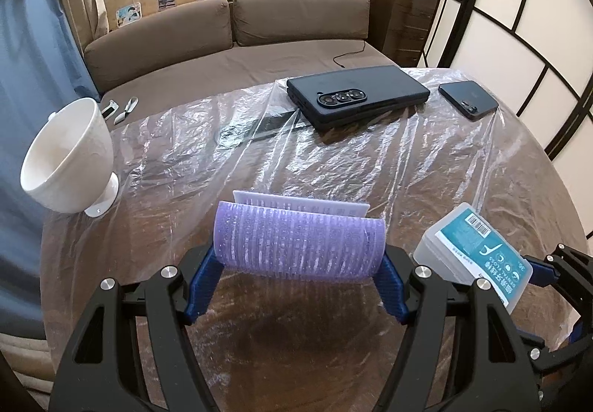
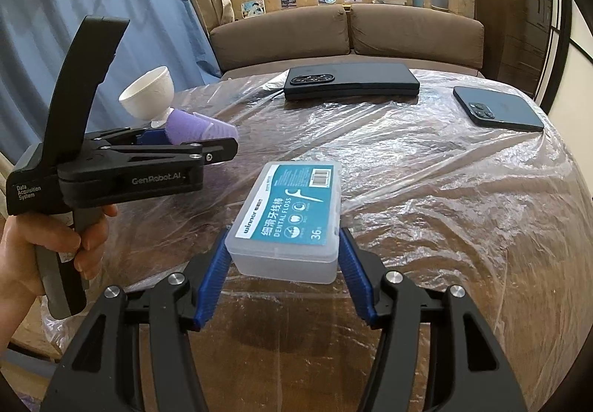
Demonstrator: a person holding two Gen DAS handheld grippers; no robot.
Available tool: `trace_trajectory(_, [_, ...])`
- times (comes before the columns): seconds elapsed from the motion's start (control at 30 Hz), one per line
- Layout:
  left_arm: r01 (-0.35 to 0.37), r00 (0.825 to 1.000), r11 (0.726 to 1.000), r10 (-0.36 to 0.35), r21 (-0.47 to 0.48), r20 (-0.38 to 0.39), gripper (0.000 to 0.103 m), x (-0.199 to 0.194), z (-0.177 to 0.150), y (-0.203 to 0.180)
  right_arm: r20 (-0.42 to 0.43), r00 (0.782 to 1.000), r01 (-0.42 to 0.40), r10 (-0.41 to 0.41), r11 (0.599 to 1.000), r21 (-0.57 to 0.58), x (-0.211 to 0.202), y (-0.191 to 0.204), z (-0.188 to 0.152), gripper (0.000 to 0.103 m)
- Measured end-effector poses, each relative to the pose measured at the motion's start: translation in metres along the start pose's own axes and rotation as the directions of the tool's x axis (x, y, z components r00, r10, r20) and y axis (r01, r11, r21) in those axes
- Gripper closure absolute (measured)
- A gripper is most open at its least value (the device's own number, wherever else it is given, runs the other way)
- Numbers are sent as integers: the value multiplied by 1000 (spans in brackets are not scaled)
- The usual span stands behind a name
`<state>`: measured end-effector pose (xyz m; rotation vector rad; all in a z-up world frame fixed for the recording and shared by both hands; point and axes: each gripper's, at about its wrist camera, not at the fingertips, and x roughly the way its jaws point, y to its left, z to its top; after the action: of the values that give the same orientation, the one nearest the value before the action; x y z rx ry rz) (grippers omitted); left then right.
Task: Collect trash
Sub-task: 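Carry the purple curler and floss box with both tools over the white bin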
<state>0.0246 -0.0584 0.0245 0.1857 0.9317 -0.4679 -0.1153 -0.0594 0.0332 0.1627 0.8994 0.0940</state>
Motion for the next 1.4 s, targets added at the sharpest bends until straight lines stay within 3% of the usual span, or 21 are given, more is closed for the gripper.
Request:
trace_trajectory(0.27, [-11, 1000, 1000, 11, -2, -7, 31, -5, -13, -4, -38, 999, 36, -38, 998, -47, 5, 5, -8, 46])
trace_trajectory(0.4, [-19, 1000, 1000, 19, -8, -13, 31, -4, -17, -3, -34, 997, 71, -73, 996, -50, 13, 9, -3, 33])
trace_trajectory(0.63, [-38, 999, 999, 37, -16, -10, 31, -7, -19, 4, -32, 993, 110, -111, 993, -38, 28, 9, 13, 32])
trace_trajectory(0.8, [-44, 999, 999, 43, -23, -9, 31, -8, -19, 8, -38, 992, 120, -122, 992, -46, 32, 8, 14, 48])
trace_trajectory(1.4, [-19, 1000, 1000, 19, -19, 5, 31, -19, -23, -4, -15, 1000, 23, -23, 1000, 4, -8, -4, -2, 48])
